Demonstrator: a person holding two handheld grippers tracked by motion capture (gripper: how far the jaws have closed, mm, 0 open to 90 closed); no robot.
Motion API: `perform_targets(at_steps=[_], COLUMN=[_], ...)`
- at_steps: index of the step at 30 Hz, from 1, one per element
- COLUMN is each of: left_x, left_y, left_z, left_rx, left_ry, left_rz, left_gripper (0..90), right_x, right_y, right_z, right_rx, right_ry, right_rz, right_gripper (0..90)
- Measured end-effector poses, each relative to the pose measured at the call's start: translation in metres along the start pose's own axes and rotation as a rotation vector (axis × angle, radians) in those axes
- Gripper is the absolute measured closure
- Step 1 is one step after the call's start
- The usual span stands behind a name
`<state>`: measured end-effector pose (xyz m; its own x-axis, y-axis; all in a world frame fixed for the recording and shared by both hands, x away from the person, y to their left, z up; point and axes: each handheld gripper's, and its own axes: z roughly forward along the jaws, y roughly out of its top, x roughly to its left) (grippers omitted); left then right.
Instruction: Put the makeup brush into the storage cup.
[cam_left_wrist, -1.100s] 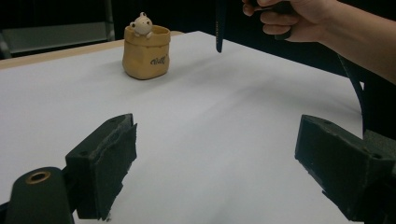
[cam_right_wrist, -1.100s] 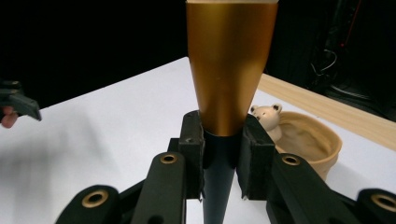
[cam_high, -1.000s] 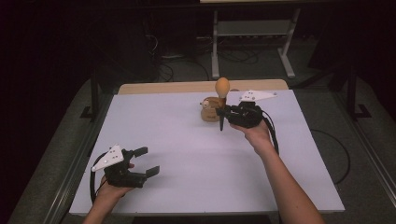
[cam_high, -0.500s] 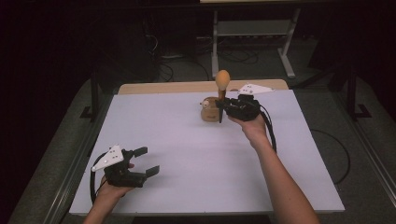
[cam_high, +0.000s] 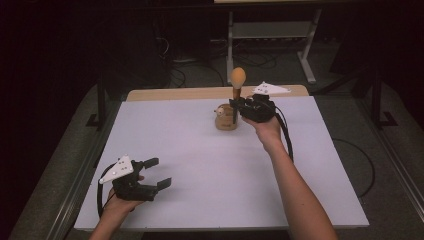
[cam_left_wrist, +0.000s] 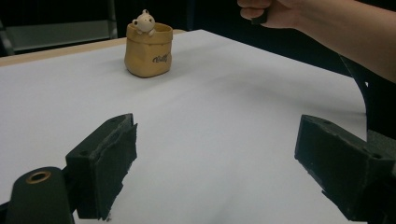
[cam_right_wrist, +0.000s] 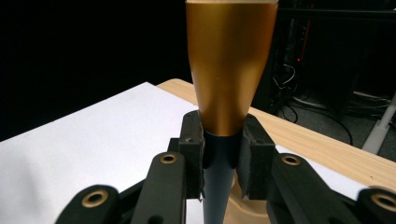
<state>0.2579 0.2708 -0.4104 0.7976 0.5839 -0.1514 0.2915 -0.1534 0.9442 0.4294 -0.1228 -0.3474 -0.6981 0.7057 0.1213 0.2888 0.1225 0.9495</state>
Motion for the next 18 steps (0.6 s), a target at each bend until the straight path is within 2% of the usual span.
perform_targets(at_steps=[18], left_x=[0.001], left_y=[0.000], left_z=[0.000], left_rx=[0.008], left_ry=[-0.005], left_rz=[0.000], left_gripper=[12.6], right_x=[-0.012], right_y=[0.006], right_z=[0.019], right_rx=[-0.035], right_ry=[-0.068], right_rz=[0.023], right_gripper=[73.3])
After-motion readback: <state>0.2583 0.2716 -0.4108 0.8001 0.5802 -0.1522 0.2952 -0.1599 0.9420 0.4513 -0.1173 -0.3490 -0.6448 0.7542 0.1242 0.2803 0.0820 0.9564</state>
